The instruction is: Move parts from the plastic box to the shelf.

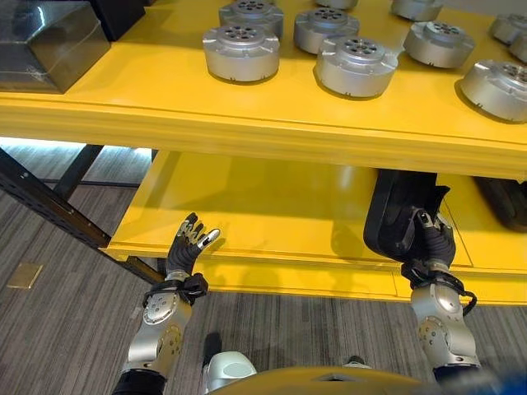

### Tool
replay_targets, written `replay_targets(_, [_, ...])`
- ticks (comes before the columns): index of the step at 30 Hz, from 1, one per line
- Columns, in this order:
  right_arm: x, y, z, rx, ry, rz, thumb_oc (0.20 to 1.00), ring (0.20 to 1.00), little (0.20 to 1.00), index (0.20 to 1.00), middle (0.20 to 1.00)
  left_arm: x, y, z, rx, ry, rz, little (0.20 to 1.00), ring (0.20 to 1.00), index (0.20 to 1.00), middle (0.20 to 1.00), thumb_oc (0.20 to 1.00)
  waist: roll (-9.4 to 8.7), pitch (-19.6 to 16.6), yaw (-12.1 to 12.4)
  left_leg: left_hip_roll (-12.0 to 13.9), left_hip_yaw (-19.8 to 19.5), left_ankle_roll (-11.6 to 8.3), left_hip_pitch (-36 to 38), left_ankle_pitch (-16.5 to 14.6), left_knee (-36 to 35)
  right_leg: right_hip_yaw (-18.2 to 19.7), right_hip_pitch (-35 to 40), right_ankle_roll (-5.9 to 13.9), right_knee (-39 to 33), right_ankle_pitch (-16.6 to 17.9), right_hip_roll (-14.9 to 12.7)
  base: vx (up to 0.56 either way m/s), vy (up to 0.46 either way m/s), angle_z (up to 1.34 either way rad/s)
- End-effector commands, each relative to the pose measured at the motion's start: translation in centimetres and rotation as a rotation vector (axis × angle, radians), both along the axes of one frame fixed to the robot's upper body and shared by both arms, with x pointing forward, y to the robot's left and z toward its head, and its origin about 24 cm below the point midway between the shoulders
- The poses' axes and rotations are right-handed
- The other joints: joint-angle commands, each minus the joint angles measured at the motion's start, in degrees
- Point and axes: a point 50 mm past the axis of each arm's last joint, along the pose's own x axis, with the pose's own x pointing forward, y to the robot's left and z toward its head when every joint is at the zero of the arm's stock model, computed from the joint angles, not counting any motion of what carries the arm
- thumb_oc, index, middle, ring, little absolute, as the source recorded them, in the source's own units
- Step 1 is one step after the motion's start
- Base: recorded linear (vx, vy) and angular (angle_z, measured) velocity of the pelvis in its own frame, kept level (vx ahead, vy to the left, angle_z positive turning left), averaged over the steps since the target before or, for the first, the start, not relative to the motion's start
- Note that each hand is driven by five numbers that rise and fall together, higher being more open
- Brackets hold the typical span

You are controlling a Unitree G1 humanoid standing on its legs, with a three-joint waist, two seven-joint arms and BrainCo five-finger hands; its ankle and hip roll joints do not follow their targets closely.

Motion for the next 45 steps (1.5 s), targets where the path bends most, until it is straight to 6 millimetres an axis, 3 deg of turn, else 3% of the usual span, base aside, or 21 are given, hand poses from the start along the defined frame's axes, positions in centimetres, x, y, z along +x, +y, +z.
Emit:
replay_targets(1, [1.8,-0.6,4.8,-0.07,-0.222,0.07,0.2,0.2,0.2,0.2,0.2,1.0,-0.7,2.1,-0.015,-0.129,-0.023,1.0,1.0,1.0,1.0,1.0,2.43,-0.4,0.7,-4.2,2.5,7.22,0.4,-2.7,-0.1,-0.6,-1.6,5.74,6.6,-2.5,-2.5,0.07,0.159,-0.05])
replay_targets(9, [4.9,5.3,7.8,-0.116,-0.337,0.35,0.2,0.2,0.2,0.2,0.2,2.1,-0.7,3.1,0.006,-0.162,-0.006,1.0,1.0,1.0,1.0,1.0,-0.53,-0.3,5.5,-7.6,0.9,8.72,-1.6,-4.2,1.0,-3.1,-0.6,7.01,7.7,0.0,-4.6,0.07,0.071,0.12])
replay_targets(10, [4.9,5.3,7.8,-0.115,-0.338,0.35,0.2,0.2,0.2,0.2,0.2,2.2,-0.7,3.1,0.006,-0.163,-0.006,1.0,1.0,1.0,1.0,1.0,-0.65,-0.3,5.4,-7.7,0.8,8.82,-1.8,-4.1,1.0,-3.2,-0.6,7.05,7.5,0.2,-4.7,0.05,0.01,0.37])
replay_targets(13, [6.7,8.9,8.6,-0.126,-0.348,0.484,0.2,0.2,0.2,0.2,0.2,2.5,-0.7,3.2,0.009,-0.161,-0.001,1.0,1.0,1.0,1.0,1.0,-0.99,0.1,8.2,-8.2,-0.4,8.67,-3.4,-4.7,2.6,-5.4,0.5,7.11,7.4,0.7,-4.9,0.07,-0.006,0.37])
replay_targets(14, [8.0,10.8,8.9,-0.154,-0.328,0.545,0.2,0.2,0.2,0.2,0.2,2.4,-0.4,3.2,0.005,-0.159,0.013,1.0,1.0,1.0,1.0,1.0,-1.02,0.2,10.0,-8.5,-0.9,8.69,-4.2,-4.8,3.1,-6.4,1.1,7.09,7.0,0.8,-4.8,0.07,-0.011,0.35])
replay_targets(17, [10.3,13.4,9.6,-0.196,-0.292,0.571,0.2,0.2,0.2,0.2,0.2,2.2,0.0,3.1,0.007,-0.148,0.029,1.0,1.0,1.0,1.0,1.0,-1.1,1.1,13.1,-8.5,-1.7,8.38,-6.0,-4.7,4.1,-8.1,1.2,6.92,6.7,0.5,-4.3,0.04,-0.027,0.27])
replay_targets(19, [11.8,14.0,10.5,-0.233,-0.278,0.543,0.2,0.2,0.2,0.2,0.2,2.3,-0.1,3.2,0.006,-0.148,0.019,1.0,1.0,1.0,1.0,1.0,-1.08,2.4,14.5,-8.2,-2.1,8.34,-7.4,-4.7,5.1,-8.7,0.3,6.66,7.4,-0.1,-4.1,-0.03,-0.045,0.16])
replay_targets(23, [13.7,13.9,11.8,-0.231,-0.261,0.485,0.2,0.2,0.2,0.2,0.2,2.8,-1.0,3.6,-0.007,-0.162,-0.022,1.0,1.0,1.0,1.0,1.0,-0.38,5.3,15.8,-7.7,-3.3,8.0,-10.8,-4.6,7.8,-9.1,-1.4,5.99,9.4,-1.7,-3.9,-0.06,-0.043,0.04])
replay_targets(24, [14.2,13.7,12.1,-0.23,-0.25,0.458,0.2,0.2,0.2,0.2,0.2,2.8,-1.3,3.6,-0.009,-0.162,-0.036,1.0,1.0,1.0,1.0,1.0,0.26,6.2,16.2,-7.3,-4.1,7.57,-11.1,-5.8,8.7,-8.5,-1.8,6.34,10.7,-3.2,-3.4,-0.08,-0.012,0.13])
replay_targets(25, [14.3,13.6,12.3,-0.232,-0.254,0.454,0.2,0.2,0.2,0.2,0.2,2.9,-1.4,3.7,-0.009,-0.166,-0.039,1.0,1.0,1.0,1.0,1.0,0.16,6.5,16.2,-7.7,-3.8,8.02,-11.9,-4.8,8.9,-9.2,-2.2,5.69,10.6,-2.4,-3.8,-0.1,-0.03,0.17])
replay_targets(26, [15.4,13.0,13.5,-0.217,-0.252,0.399,0.2,0.2,0.2,0.2,0.2,3.2,-1.9,4.0,-0.011,-0.179,-0.066,1.0,1.0,1.0,1.0,1.0,1.49,8.8,16.4,-7.1,-4.7,7.45,-13.6,-6.2,11.3,-8.3,-3.8,5.81,13.3,-4.6,-3.7,-0.12,0.002,0.14])
replay_targets(28, [15.4,13.0,13.6,-0.217,-0.255,0.397,0.2,0.2,0.2,0.2,0.2,3.3,-1.9,4.1,-0.011,-0.182,-0.066,1.0,1.0,1.0,1.0,1.0,1.55,9.0,16.6,-7.0,-4.7,7.41,-13.7,-6.4,11.7,-8.2,-3.9,5.78,13.6,-4.8,-3.7,-0.08,0.001,0.06])
replay_targets(31, [16.9,12.4,15.2,-0.244,-0.238,0.323,0.2,0.2,0.2,0.2,0.2,4.0,-3.2,4.4,-0.027,-0.192,-0.11,1.0,1.0,1.0,1.0,1.0,4.81,13.7,16.1,-6.8,-5.4,7.65,-17.9,-7.6,17.5,-6.4,-8.6,4.27,20.2,-8.1,-4.9,-0.15,0.063,0.02])
replay_targets(34, [17.4,11.9,15.0,-0.242,-0.207,0.298,0.2,0.2,0.2,0.2,0.2,4.1,-3.6,4.6,-0.037,-0.203,-0.116,1.0,1.0,1.0,1.0,1.0,5.9,15.3,15.9,-7.0,-5.6,7.79,-20.4,-8.4,20.5,-5.7,-10.9,3.98,23.4,-9.2,-5.5,-0.11,0.047,-0.05])
replay_targets(40, [18.7,9.0,15.3,-0.275,-0.129,0.194,0.2,0.2,0.2,0.2,0.2,4.1,-4.5,5.0,-0.058,-0.225,-0.15,1.0,1.0,1.0,1.0,1.0,8.45,17.7,15.6,-7.5,-6.1,8.18,-25.9,-10.0,26.1,-4.2,-16.6,3.28,29.2,-12.6,-6.7,-0.07,0.037,-0.04])
replay_targets(45, [19.4,4.8,14.7,-0.252,-0.01,0.041,0.2,0.2,0.2,0.2,0.2,4.3,-5.4,4.8,-0.058,-0.214,-0.178,1.0,1.0,1.0,1.0,1.0,10.05,19.8,15.4,-8.3,-6.5,8.79,-29.6,-11.4,30.2,-3.4,-20.3,2.96,33.9,-15.0,-7.4,-0.05,0.035,0.12])
